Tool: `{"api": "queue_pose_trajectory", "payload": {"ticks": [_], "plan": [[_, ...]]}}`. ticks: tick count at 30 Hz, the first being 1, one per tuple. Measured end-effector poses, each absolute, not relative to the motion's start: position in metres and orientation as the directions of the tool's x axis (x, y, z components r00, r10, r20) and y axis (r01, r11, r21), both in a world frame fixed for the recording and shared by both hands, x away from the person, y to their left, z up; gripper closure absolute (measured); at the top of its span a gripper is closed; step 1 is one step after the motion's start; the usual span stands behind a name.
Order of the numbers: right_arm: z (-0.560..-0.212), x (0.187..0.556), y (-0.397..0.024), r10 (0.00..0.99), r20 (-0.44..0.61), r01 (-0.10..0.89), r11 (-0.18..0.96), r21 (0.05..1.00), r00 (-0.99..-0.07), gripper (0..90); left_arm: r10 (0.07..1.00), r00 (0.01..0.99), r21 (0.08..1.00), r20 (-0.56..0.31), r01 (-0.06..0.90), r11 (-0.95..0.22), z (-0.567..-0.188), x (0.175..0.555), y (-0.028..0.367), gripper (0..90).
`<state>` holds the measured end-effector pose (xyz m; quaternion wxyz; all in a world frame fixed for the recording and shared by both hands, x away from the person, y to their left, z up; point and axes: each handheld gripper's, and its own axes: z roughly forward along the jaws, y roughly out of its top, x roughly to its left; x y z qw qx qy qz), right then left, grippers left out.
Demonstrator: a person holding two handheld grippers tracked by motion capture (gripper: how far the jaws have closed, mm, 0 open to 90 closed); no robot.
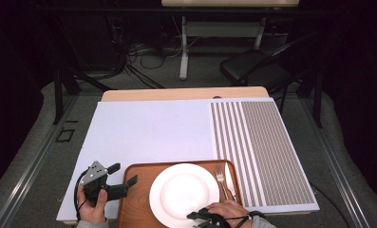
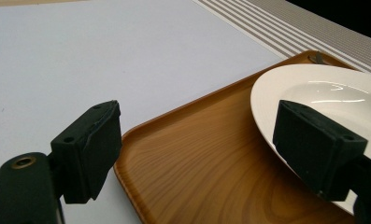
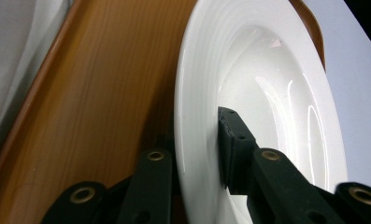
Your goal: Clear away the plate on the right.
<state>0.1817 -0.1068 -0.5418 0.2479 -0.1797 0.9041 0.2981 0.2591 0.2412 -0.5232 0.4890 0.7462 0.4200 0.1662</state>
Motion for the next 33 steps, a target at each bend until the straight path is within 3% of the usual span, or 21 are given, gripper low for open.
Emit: {"api": "queue_pose_trajectory", "payload": {"ticks": [15, 24, 33], "plan": [[-0.549, 0.181, -0.105, -0.198, -0.503, -0.456, 0.761, 0.462, -0.841, 65.7, 0.791, 0.590, 0.870, -0.162, 0.464, -0.168, -0.523, 0.259, 0.242, 16.0], [-0.547, 0.182, -0.107, -0.192, -0.467, -0.437, 0.749, 0.498, -0.863, 53.4, 0.790, 0.591, 0.870, -0.161, 0.463, -0.169, -0.523, 0.259, 0.242, 16.0], [-0.533, 0.188, -0.115, -0.153, -0.375, -0.371, 0.685, 0.627, -0.915, 47.0, 0.790, 0.593, 0.871, -0.157, 0.460, -0.173, -0.522, 0.258, 0.242, 16.0]]}}
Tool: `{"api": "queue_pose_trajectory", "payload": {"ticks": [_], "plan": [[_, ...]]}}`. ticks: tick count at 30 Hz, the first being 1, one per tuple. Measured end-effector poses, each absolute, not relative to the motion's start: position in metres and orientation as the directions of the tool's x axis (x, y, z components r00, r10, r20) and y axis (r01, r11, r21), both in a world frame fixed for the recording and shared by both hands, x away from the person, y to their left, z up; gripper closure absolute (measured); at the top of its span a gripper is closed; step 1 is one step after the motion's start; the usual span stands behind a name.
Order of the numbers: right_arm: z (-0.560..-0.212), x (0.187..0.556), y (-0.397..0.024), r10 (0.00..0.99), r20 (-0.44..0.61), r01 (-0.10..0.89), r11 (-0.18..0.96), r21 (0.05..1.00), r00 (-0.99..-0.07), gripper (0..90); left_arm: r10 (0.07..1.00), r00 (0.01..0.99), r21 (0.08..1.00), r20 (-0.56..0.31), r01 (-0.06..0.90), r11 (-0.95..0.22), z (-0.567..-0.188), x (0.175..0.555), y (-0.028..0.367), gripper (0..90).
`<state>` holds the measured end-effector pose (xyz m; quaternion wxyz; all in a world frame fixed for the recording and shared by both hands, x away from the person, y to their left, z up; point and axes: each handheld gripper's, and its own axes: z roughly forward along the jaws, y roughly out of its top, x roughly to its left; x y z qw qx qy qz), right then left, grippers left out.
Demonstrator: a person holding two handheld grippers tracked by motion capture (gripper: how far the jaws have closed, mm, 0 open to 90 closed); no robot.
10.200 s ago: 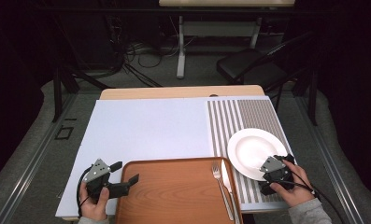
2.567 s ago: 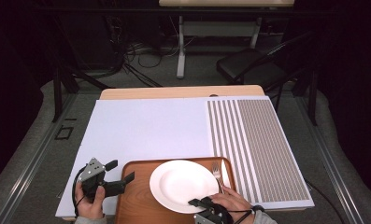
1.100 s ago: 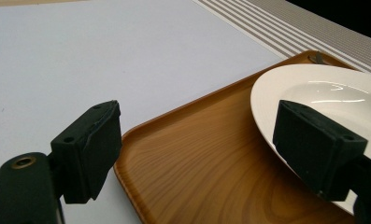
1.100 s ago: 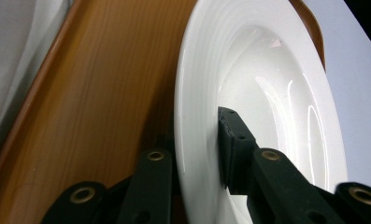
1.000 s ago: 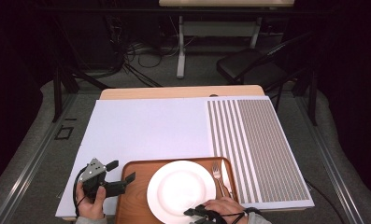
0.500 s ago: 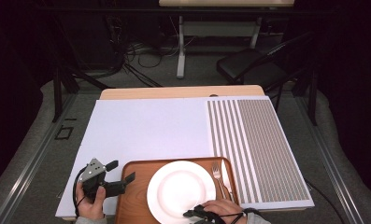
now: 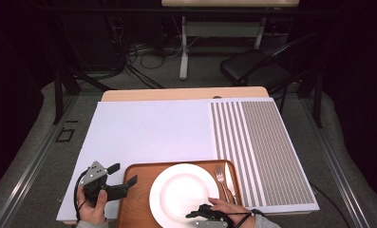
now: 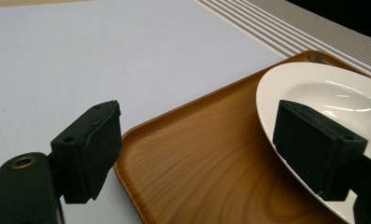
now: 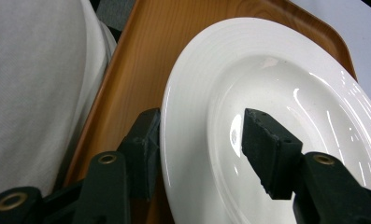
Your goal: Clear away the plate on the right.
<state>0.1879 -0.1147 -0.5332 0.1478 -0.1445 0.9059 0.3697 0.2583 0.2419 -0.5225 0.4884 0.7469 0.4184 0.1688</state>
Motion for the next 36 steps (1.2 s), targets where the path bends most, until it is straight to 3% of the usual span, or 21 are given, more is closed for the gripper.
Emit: {"api": "queue_pose_trajectory", "payload": {"ticks": [8, 17, 22, 27, 29, 36], "plan": [[-0.523, 0.197, -0.123, -0.077, -0.247, -0.237, 0.644, 0.727, -0.966, 39.5, 0.791, 0.591, 0.870, -0.160, 0.463, -0.170, -0.523, 0.258, 0.242, 16.0], [-0.520, 0.209, -0.130, 0.017, -0.171, -0.126, 0.603, 0.788, -0.985, 17.1, 0.791, 0.589, 0.870, -0.165, 0.465, -0.165, -0.523, 0.258, 0.242, 16.0], [-0.519, 0.213, -0.133, 0.097, -0.168, -0.080, 0.588, 0.805, -0.981, 12.9, 0.792, 0.588, 0.870, -0.164, 0.465, -0.165, -0.523, 0.258, 0.243, 16.0], [-0.517, 0.221, -0.137, 0.162, -0.091, 0.015, 0.555, 0.832, -0.983, 3.8, 0.791, 0.589, 0.870, -0.165, 0.465, -0.165, -0.523, 0.258, 0.243, 16.0], [-0.517, 0.224, -0.140, 0.195, -0.098, 0.026, 0.552, 0.834, -0.976, 0.2, 0.791, 0.589, 0.870, -0.164, 0.465, -0.165, -0.523, 0.258, 0.243, 16.0], [-0.517, 0.231, -0.148, 0.311, -0.141, 0.048, 0.528, 0.848, -0.940, 0.0, 0.791, 0.589, 0.871, -0.165, 0.463, -0.163, -0.523, 0.258, 0.243, 16.0]]}}
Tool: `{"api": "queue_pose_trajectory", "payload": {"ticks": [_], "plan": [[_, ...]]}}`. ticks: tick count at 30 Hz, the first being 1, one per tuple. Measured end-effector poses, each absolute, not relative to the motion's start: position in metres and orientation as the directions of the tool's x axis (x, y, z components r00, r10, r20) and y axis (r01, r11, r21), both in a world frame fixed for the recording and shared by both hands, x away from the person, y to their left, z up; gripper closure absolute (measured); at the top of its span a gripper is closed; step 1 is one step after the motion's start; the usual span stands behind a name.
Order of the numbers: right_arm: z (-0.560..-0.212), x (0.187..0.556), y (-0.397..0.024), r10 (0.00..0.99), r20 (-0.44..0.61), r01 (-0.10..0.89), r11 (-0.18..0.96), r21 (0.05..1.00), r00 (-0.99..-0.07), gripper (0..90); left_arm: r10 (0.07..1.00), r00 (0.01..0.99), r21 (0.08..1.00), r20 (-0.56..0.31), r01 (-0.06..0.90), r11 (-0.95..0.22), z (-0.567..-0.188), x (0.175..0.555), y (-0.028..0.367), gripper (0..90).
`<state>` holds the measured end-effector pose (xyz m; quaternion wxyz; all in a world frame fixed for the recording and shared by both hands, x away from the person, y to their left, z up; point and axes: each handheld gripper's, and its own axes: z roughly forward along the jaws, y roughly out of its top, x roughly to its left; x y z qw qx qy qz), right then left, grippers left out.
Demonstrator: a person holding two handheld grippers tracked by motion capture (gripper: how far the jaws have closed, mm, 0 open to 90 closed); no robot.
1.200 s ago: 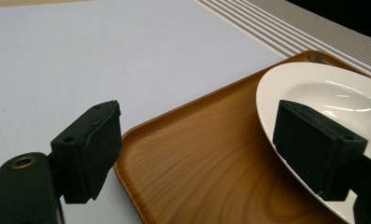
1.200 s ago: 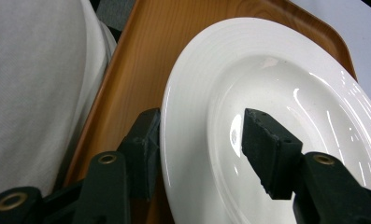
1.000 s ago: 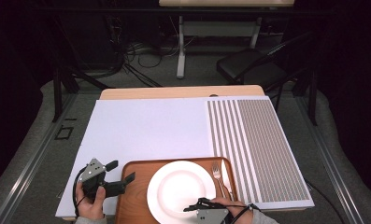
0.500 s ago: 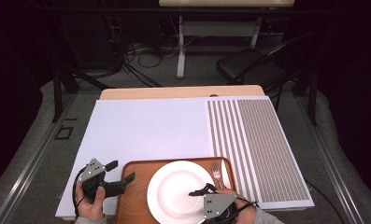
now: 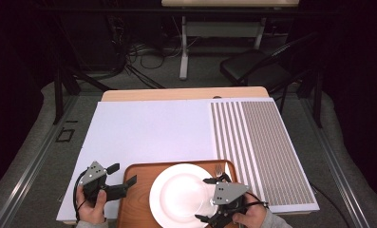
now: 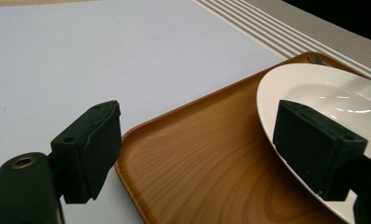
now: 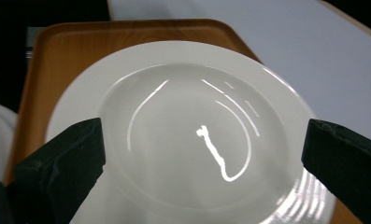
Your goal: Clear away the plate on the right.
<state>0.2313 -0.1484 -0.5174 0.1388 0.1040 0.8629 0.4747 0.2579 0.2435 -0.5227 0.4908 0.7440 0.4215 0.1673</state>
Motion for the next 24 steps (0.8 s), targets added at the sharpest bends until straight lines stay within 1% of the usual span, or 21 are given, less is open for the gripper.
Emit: {"api": "queue_pose_trajectory", "payload": {"ticks": [2, 7, 12, 13, 15, 18, 19, 22, 24], "plan": [[-0.518, 0.234, -0.153, 0.351, -0.160, 0.053, 0.527, 0.848, -0.923, 0.0, 0.791, 0.589, 0.872, -0.165, 0.462, -0.162, -0.523, 0.258, 0.244, 16.0], [-0.516, 0.240, -0.164, 0.408, -0.161, 0.080, 0.514, 0.854, -0.898, 0.0, 0.791, 0.589, 0.873, -0.163, 0.459, -0.162, -0.523, 0.258, 0.244, 16.0], [-0.513, 0.247, -0.181, 0.487, -0.146, 0.132, 0.492, 0.861, -0.861, 0.0, 0.792, 0.588, 0.873, -0.165, 0.462, -0.160, -0.522, 0.257, 0.245, 16.0], [-0.512, 0.250, -0.188, 0.515, -0.138, 0.150, 0.479, 0.865, -0.846, 0.0, 0.792, 0.589, 0.873, -0.162, 0.460, -0.163, -0.522, 0.257, 0.245, 16.0], [-0.511, 0.252, -0.192, 0.530, -0.137, 0.159, 0.476, 0.865, -0.837, 0.0, 0.795, 0.585, 0.873, -0.161, 0.460, -0.162, -0.522, 0.257, 0.245, 16.0], [-0.509, 0.256, -0.207, 0.595, -0.126, 0.193, 0.442, 0.876, -0.794, 0.0, 0.796, 0.584, 0.875, -0.160, 0.458, -0.160, -0.522, 0.257, 0.246, 16.0], [-0.509, 0.256, -0.207, 0.595, -0.126, 0.193, 0.442, 0.876, -0.794, 0.0, 0.797, 0.583, 0.875, -0.160, 0.457, -0.158, -0.522, 0.257, 0.246, 16.0], [-0.509, 0.261, -0.222, 0.651, -0.114, 0.224, 0.413, 0.882, -0.750, 0.0, 0.798, 0.581, 0.876, -0.163, 0.457, -0.154, -0.522, 0.257, 0.247, 16.0], [-0.508, 0.262, -0.225, 0.664, -0.109, 0.234, 0.405, 0.884, -0.740, 0.0, 0.799, 0.579, 0.876, -0.163, 0.458, -0.154, -0.522, 0.256, 0.247, 16.0]]}}
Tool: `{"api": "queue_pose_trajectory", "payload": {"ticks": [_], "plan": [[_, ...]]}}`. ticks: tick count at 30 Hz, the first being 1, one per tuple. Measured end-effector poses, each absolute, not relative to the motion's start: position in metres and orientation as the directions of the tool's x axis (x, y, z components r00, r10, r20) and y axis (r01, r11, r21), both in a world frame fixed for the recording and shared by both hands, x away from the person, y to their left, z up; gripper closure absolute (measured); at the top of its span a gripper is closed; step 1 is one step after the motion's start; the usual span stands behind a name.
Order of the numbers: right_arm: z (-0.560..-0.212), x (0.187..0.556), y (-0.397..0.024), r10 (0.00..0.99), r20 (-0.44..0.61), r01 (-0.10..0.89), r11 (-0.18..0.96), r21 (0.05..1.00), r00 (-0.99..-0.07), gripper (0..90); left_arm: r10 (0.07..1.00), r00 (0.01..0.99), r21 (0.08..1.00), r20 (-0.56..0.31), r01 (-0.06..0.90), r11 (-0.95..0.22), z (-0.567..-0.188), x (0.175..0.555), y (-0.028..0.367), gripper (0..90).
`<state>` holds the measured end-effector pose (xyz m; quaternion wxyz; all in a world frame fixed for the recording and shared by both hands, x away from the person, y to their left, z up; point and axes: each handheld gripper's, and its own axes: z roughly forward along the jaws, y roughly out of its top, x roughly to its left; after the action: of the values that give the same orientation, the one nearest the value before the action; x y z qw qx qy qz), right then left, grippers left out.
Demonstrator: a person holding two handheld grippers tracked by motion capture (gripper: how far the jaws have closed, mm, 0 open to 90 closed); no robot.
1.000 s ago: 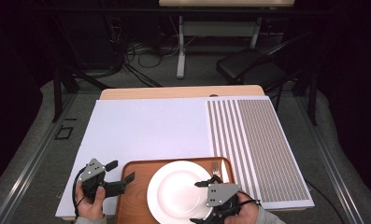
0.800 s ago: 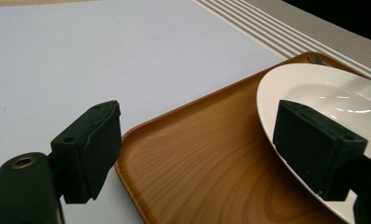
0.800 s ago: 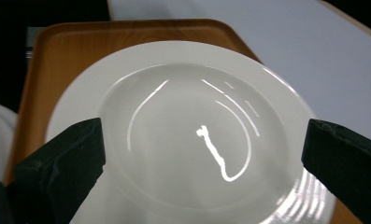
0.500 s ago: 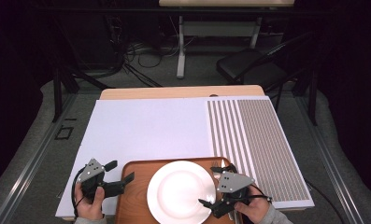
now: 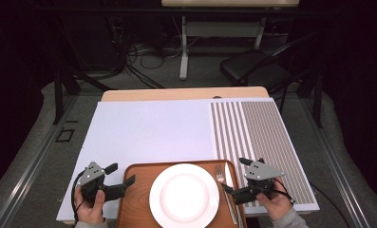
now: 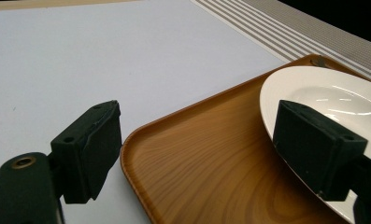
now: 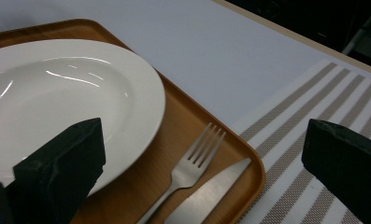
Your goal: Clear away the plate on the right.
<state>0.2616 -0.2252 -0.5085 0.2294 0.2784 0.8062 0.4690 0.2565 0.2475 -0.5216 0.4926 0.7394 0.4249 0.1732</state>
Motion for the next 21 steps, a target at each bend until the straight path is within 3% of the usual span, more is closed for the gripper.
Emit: {"api": "queue_pose_trajectory", "payload": {"ticks": [21], "plan": [[-0.522, 0.287, -0.276, 0.821, -0.012, 0.370, 0.270, 0.889, -0.571, 0.0, 0.809, 0.565, 0.880, -0.161, 0.453, -0.142, -0.522, 0.257, 0.253, 16.0]]}}
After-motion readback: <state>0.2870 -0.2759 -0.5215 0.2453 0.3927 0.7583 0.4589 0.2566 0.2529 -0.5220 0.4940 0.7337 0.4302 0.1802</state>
